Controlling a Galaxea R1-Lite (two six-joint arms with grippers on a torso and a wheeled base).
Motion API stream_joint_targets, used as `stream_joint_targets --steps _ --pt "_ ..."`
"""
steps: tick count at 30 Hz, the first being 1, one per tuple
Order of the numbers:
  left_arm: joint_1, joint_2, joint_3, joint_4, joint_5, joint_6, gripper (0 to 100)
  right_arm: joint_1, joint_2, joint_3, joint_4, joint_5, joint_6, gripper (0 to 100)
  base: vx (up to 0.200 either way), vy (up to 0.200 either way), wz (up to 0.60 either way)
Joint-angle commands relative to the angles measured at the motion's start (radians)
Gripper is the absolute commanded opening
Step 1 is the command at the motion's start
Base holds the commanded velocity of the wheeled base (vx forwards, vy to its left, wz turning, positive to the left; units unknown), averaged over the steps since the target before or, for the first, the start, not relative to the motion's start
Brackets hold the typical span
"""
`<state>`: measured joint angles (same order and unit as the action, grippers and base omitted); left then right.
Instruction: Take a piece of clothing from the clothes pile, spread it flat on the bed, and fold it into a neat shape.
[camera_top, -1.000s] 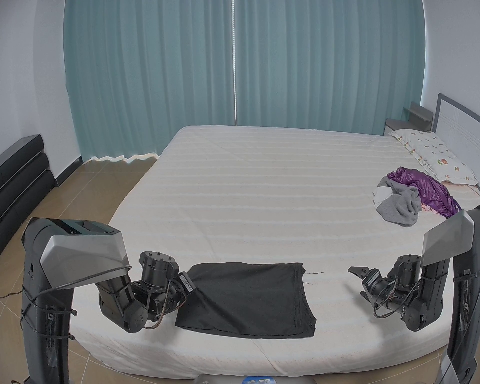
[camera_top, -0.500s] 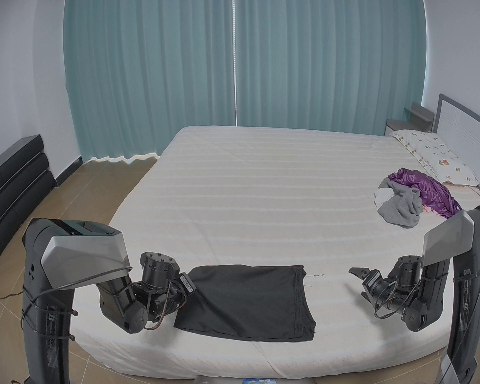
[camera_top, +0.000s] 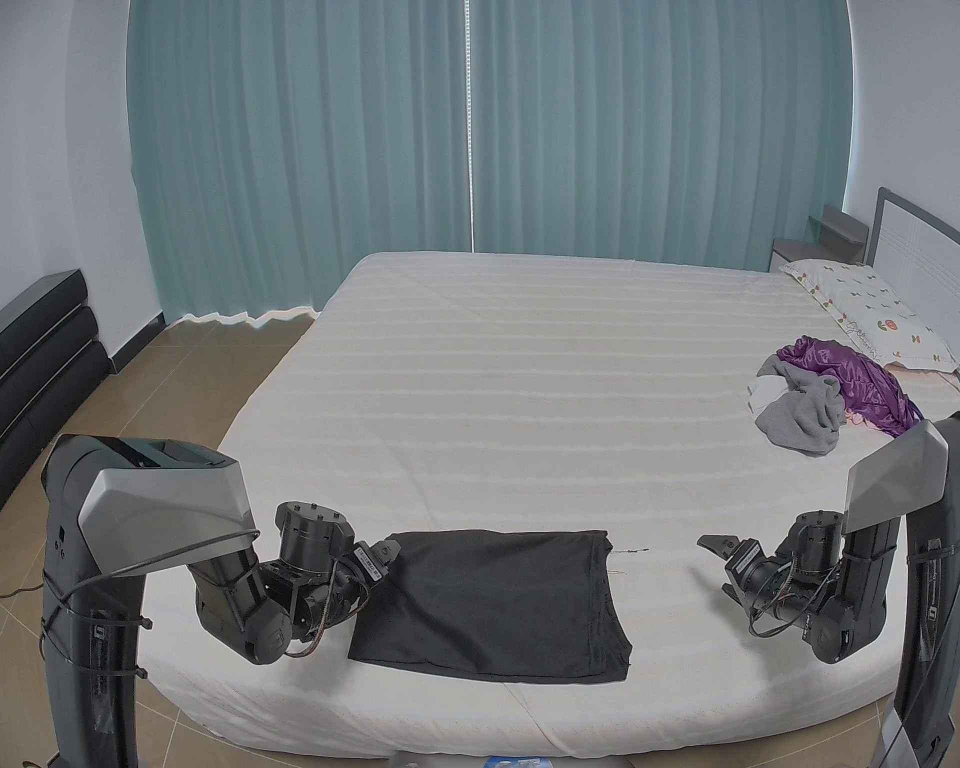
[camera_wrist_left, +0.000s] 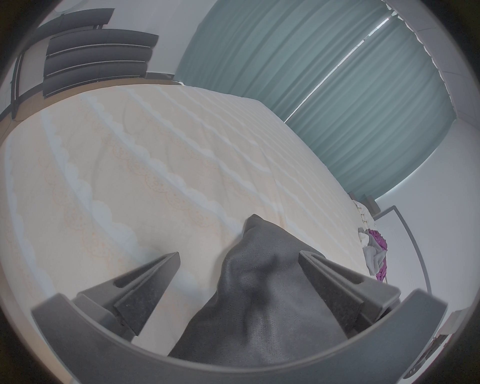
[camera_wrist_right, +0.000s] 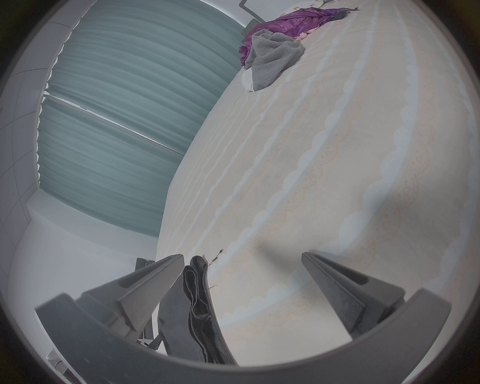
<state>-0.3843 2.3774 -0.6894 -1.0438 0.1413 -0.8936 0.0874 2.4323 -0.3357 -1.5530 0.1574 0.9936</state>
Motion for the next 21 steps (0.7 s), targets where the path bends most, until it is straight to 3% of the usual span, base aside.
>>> stream_joint_targets --steps 1,12,13,15,16,21 --pt "0.005 -0.009 0.001 -0.001 0.003 -0.021 100 0.000 0.001 0.000 -0.013 0.001 0.000 100 0.000 0.000 0.00" --pt "0.041 -0.093 0.053 -0.005 0.000 -0.073 100 -0.012 -0.016 0.004 -0.013 -0.007 0.007 100 0.000 0.000 0.00" --pt "0.045 -0.147 0.116 -0.090 -0.002 -0.067 100 -0.031 -0.101 0.047 -0.013 -0.055 0.003 100 0.000 0.000 0.00" --pt "0.051 -0.164 0.142 -0.125 -0.006 -0.067 100 -0.037 -0.136 0.067 -0.013 -0.059 0.003 100 0.000 0.000 0.00" --pt "0.061 -0.190 0.186 -0.214 -0.008 -0.047 100 -0.038 -0.213 0.109 -0.013 -0.062 -0.009 100 0.000 0.000 0.00" --pt "0.071 -0.256 0.281 -0.366 0.029 0.147 100 -0.058 -0.401 0.188 -0.013 -0.070 -0.109 100 0.000 0.000 0.00"
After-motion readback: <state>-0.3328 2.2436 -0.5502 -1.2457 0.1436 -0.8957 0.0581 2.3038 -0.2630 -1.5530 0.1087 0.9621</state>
